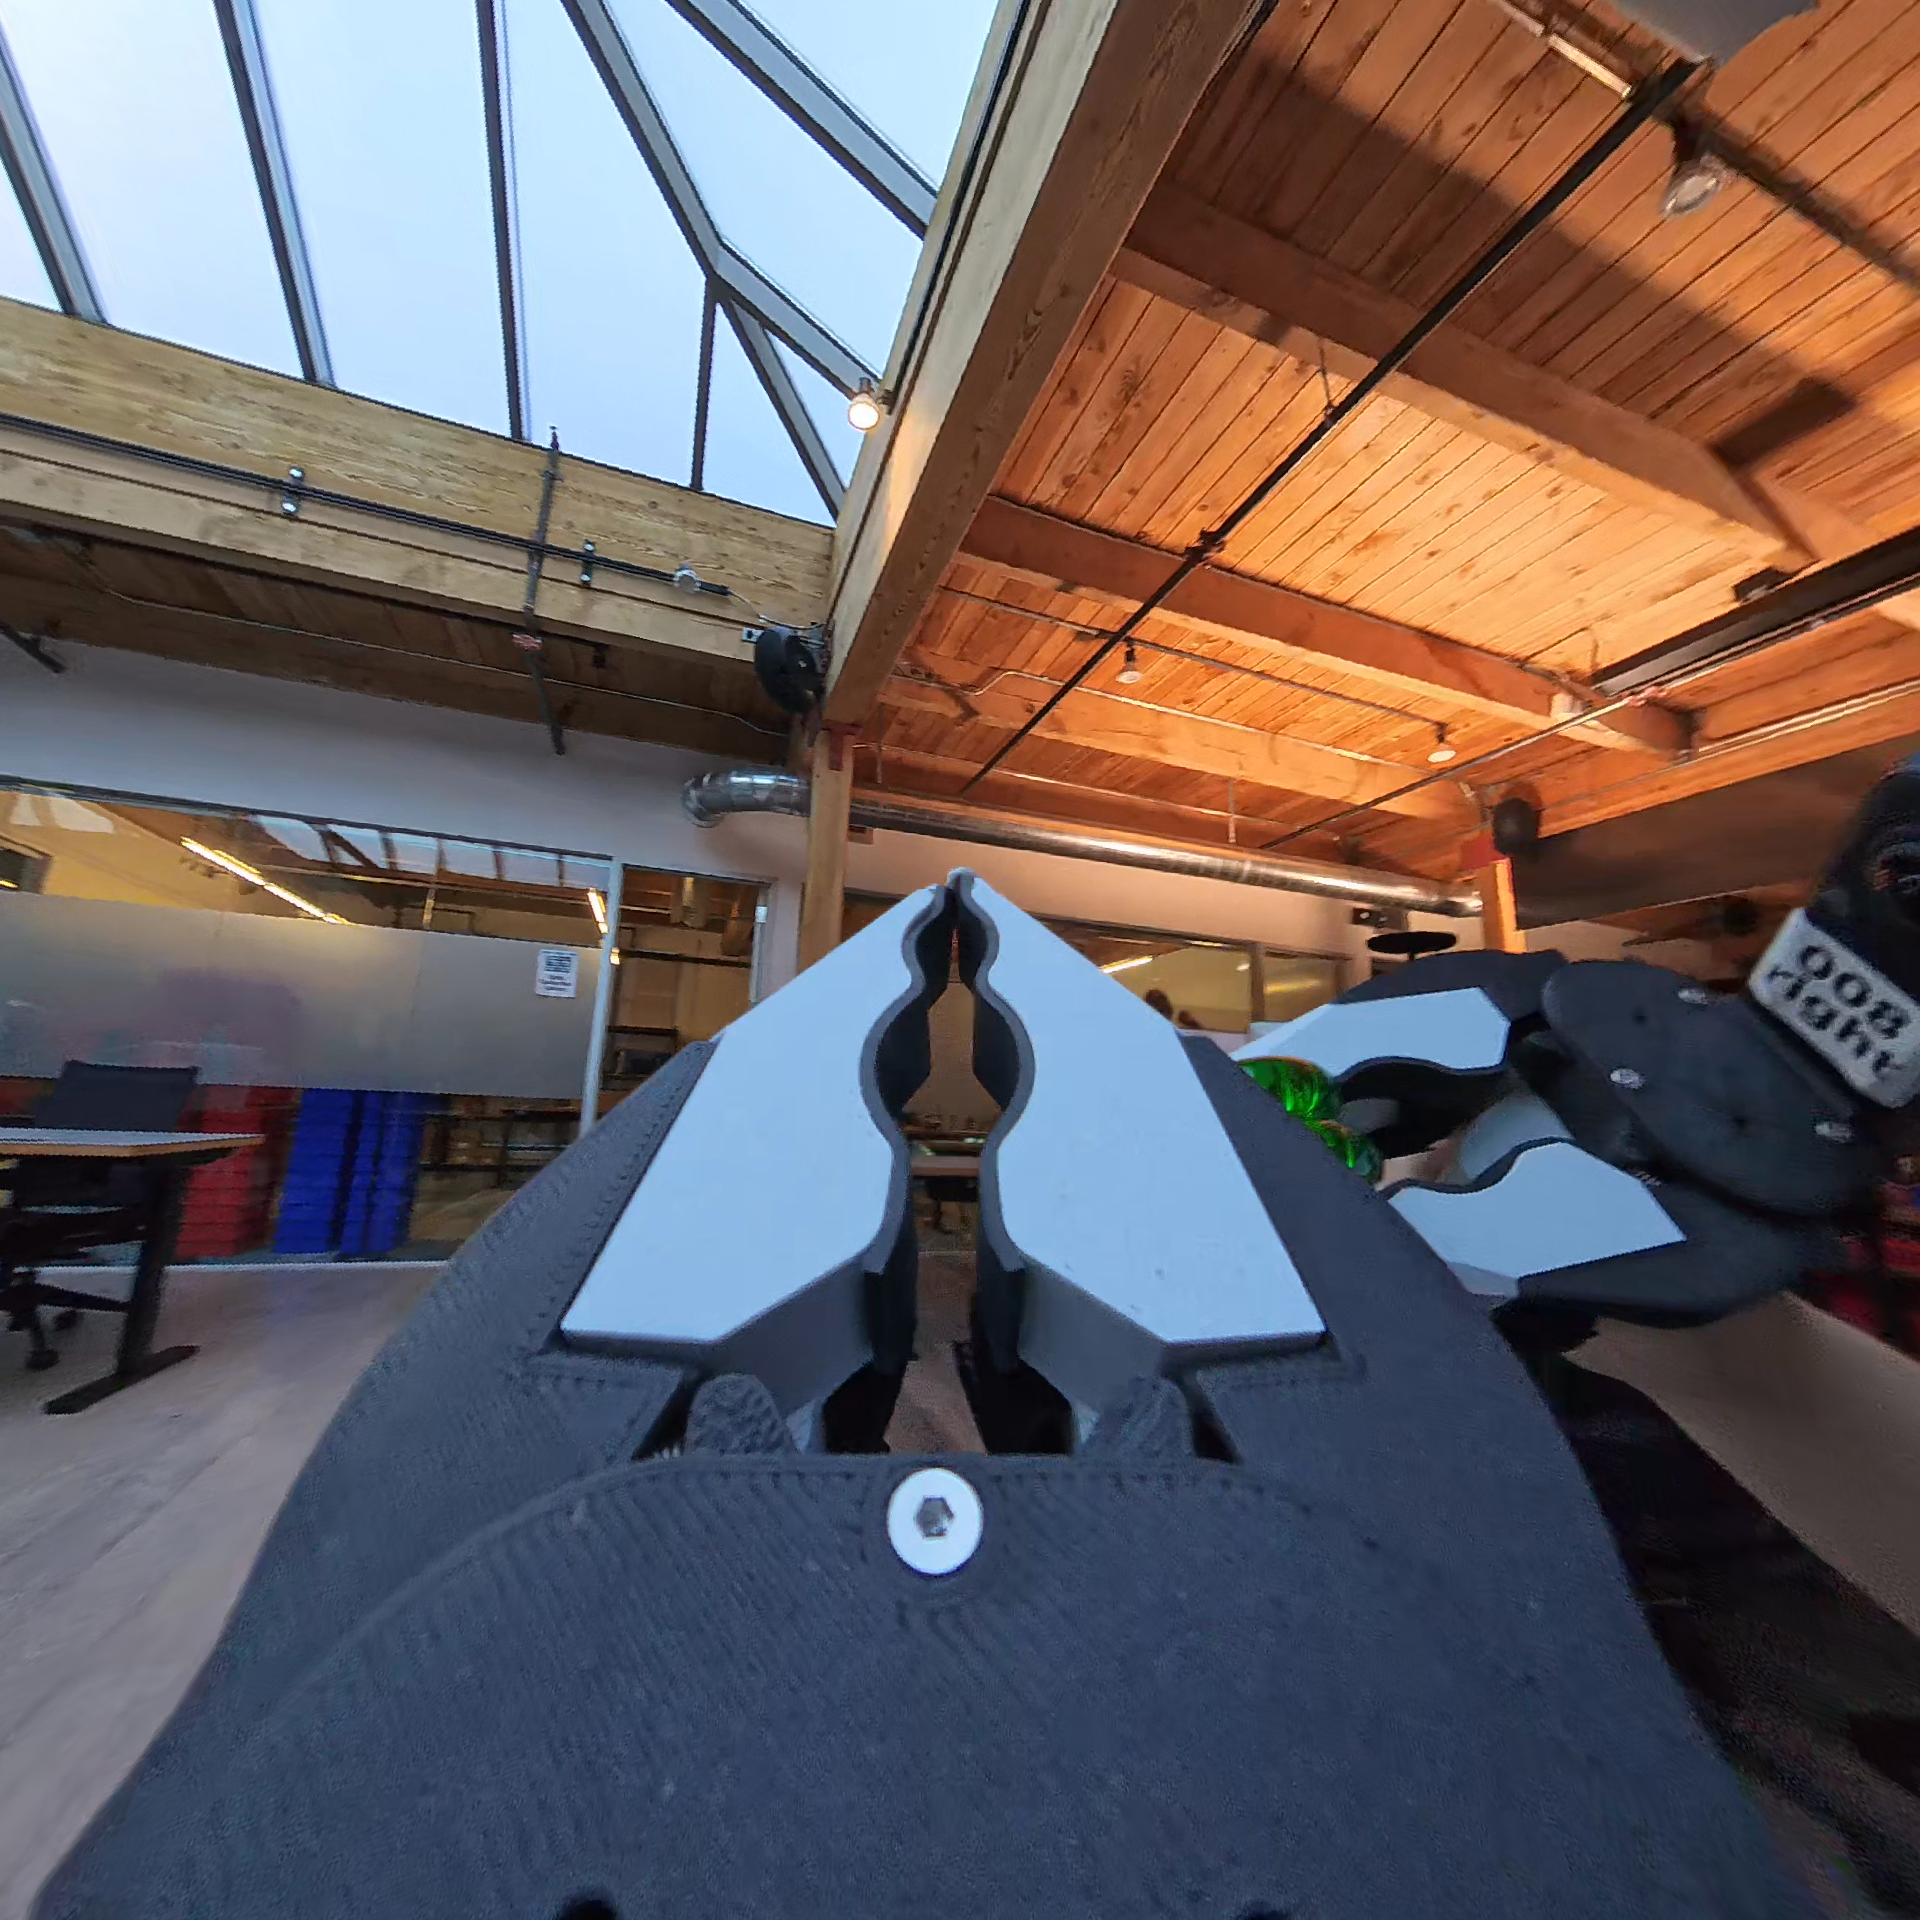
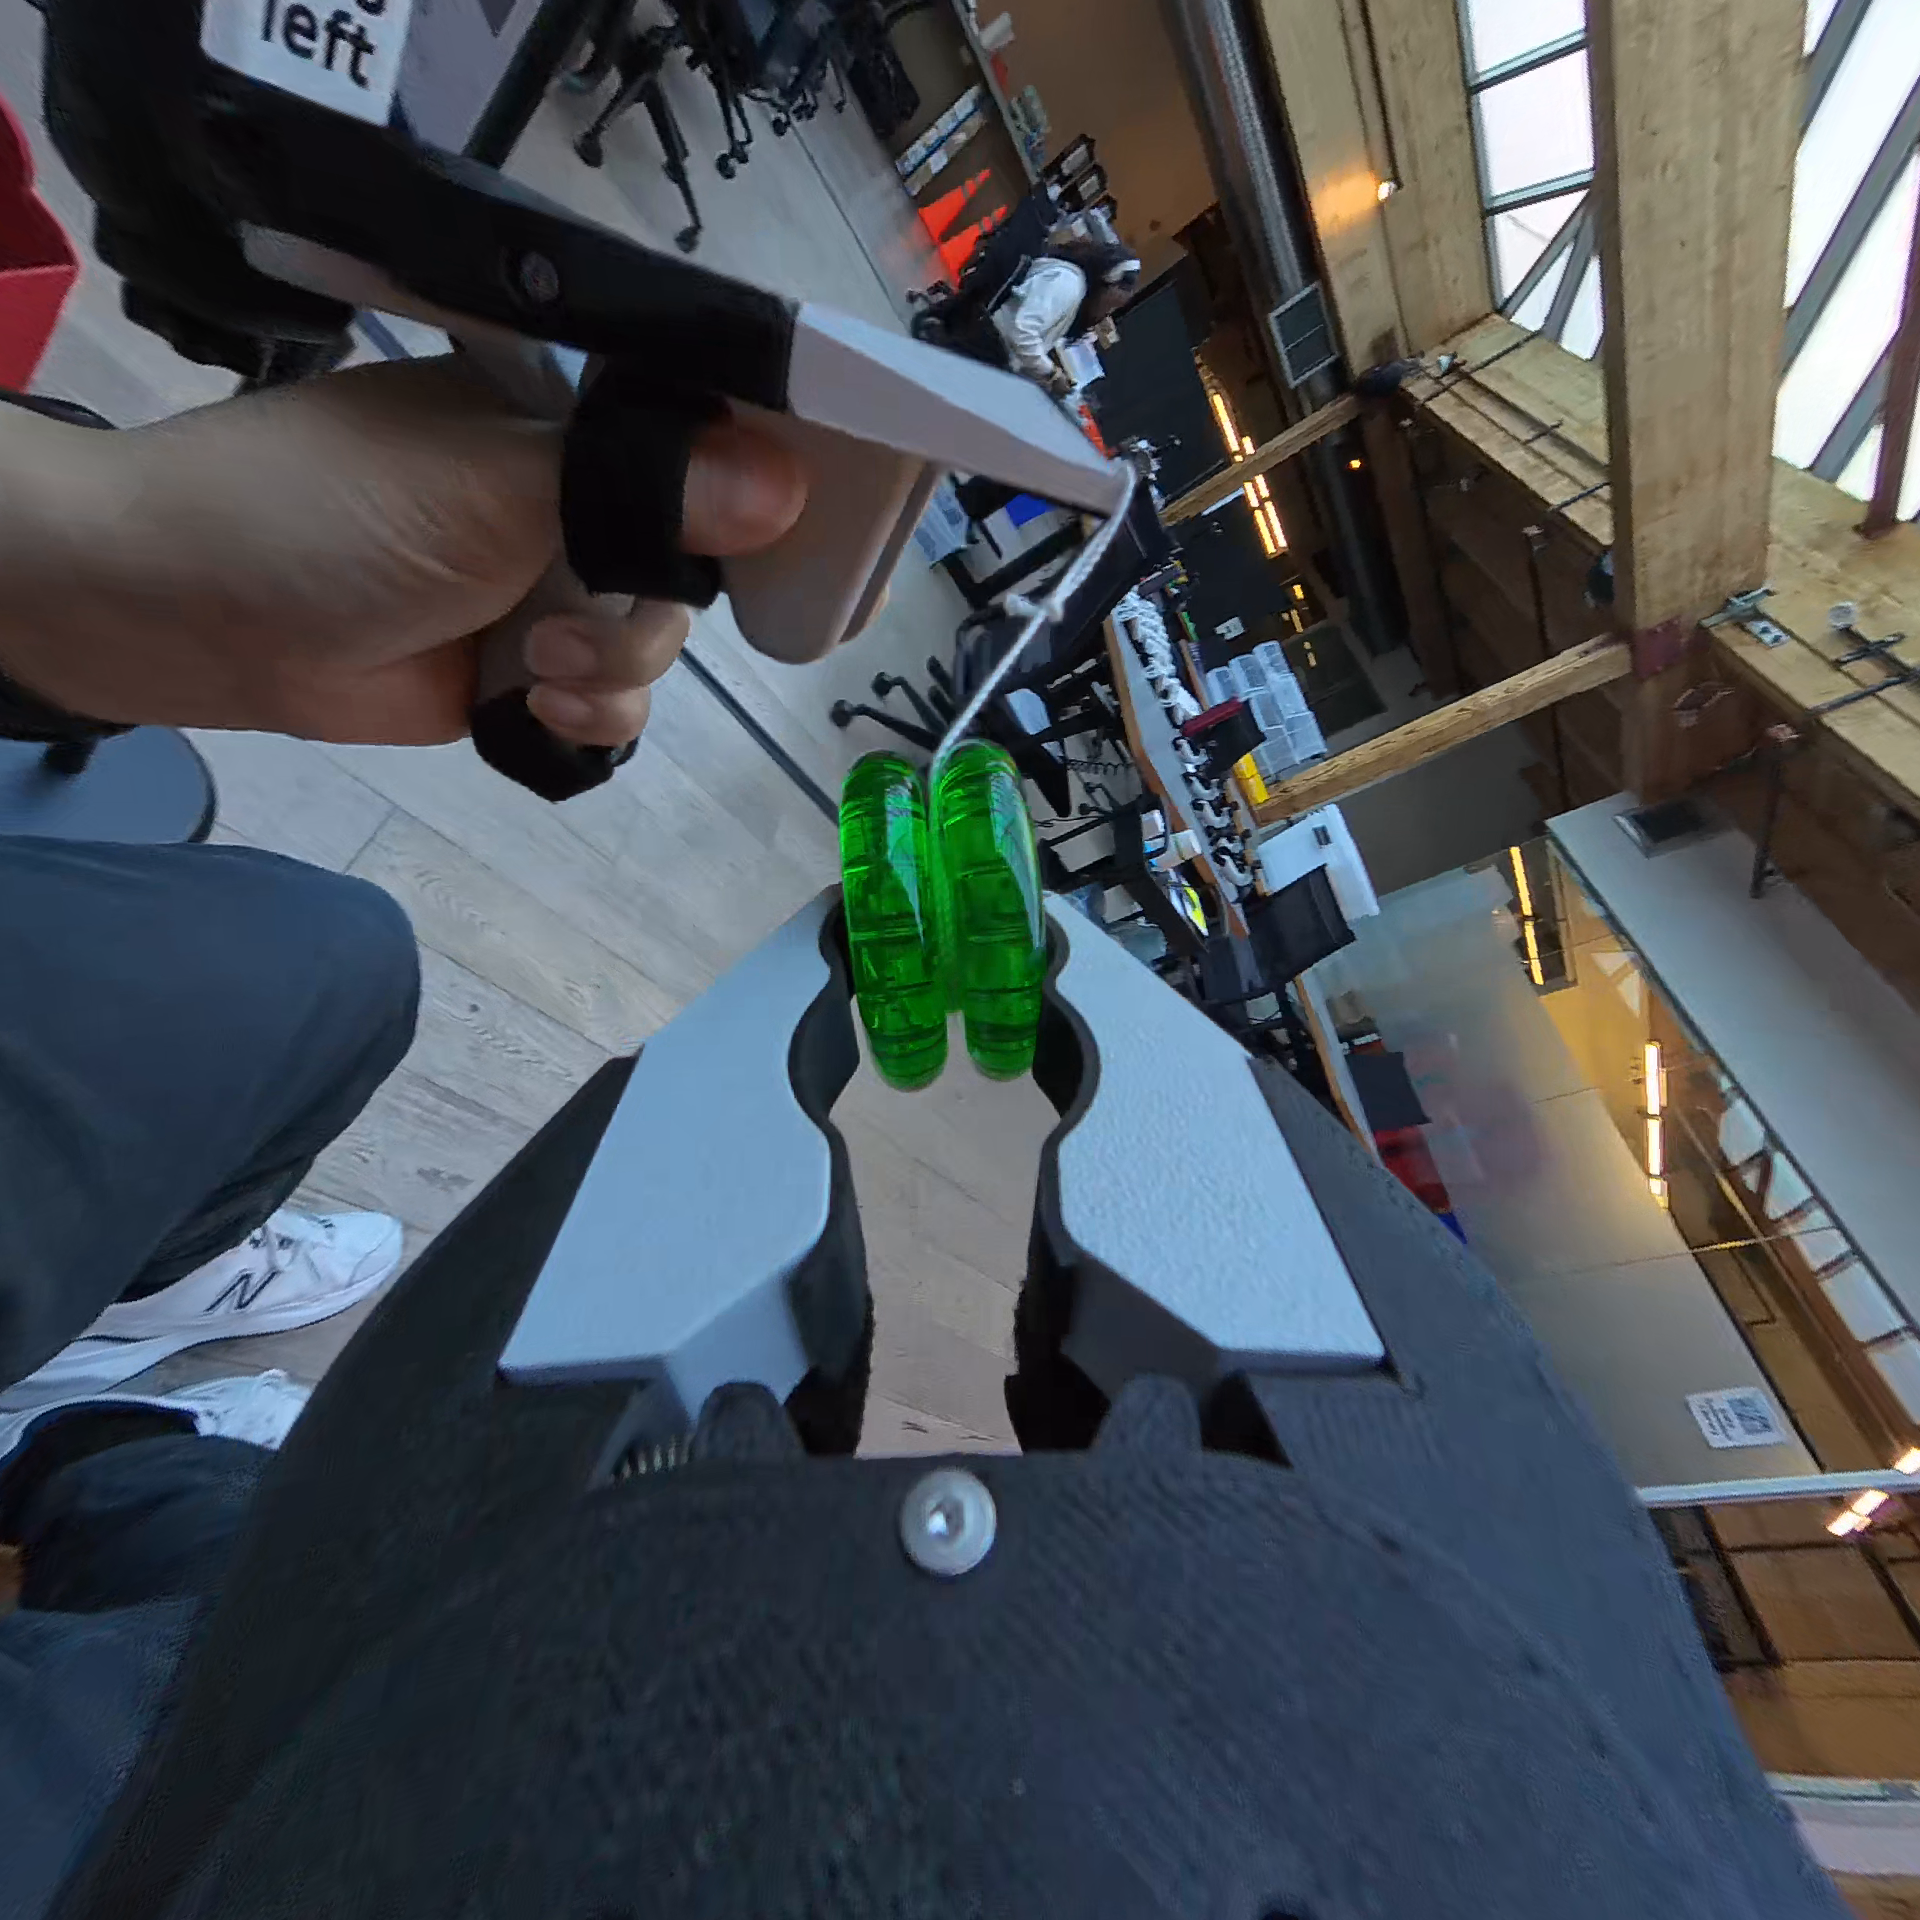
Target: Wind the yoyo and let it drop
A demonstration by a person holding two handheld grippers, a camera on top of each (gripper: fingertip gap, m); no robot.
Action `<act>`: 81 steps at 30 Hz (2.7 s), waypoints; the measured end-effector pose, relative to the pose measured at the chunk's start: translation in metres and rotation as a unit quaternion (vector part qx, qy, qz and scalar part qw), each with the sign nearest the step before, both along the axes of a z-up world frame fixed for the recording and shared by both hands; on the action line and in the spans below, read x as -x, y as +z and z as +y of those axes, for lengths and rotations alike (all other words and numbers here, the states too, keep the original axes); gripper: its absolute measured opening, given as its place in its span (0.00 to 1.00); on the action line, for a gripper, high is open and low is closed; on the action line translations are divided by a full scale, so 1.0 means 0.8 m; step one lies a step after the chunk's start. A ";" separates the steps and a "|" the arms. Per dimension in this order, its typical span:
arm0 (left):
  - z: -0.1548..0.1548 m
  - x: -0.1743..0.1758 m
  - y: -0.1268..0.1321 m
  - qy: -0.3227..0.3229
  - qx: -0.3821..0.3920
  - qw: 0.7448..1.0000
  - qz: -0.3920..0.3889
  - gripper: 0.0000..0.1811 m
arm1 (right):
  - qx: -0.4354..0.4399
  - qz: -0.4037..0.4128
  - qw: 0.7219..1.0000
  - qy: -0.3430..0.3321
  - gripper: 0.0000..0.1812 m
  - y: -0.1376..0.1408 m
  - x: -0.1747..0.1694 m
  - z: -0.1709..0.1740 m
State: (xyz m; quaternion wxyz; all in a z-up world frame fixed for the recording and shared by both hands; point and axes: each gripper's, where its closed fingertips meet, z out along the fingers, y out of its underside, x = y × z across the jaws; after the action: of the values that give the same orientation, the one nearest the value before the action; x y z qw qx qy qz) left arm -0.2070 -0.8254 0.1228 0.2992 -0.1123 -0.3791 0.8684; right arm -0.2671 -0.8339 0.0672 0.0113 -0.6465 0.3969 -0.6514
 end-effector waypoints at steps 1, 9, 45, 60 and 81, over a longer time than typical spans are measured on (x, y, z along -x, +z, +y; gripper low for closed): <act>-0.003 0.000 -0.002 0.022 0.003 1.000 -0.014 0.00 | 0.010 -0.005 1.000 -0.006 0.15 0.003 0.000 -0.001; 0.012 -0.012 0.009 0.149 0.046 0.987 -0.045 0.00 | 0.216 0.028 0.975 -0.030 0.16 0.036 0.001 0.037; 0.119 0.074 0.041 -0.158 0.171 0.971 -0.052 0.02 | 0.038 0.062 0.983 0.167 0.16 0.068 -0.005 0.111; 0.134 0.084 0.027 -0.320 0.144 0.932 -0.085 0.04 | 0.028 0.073 0.979 0.190 0.16 0.067 0.006 0.119; 0.111 0.095 0.023 -0.055 0.170 0.965 -0.189 0.05 | 0.135 0.169 0.970 0.108 0.16 0.076 0.017 0.100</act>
State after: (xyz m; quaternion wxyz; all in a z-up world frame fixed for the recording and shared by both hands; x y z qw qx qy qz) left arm -0.2830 -0.7365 0.1411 0.2461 -0.3446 -0.2685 0.8652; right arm -0.2808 -0.7539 0.1282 -0.0725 -0.7819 0.2293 -0.5751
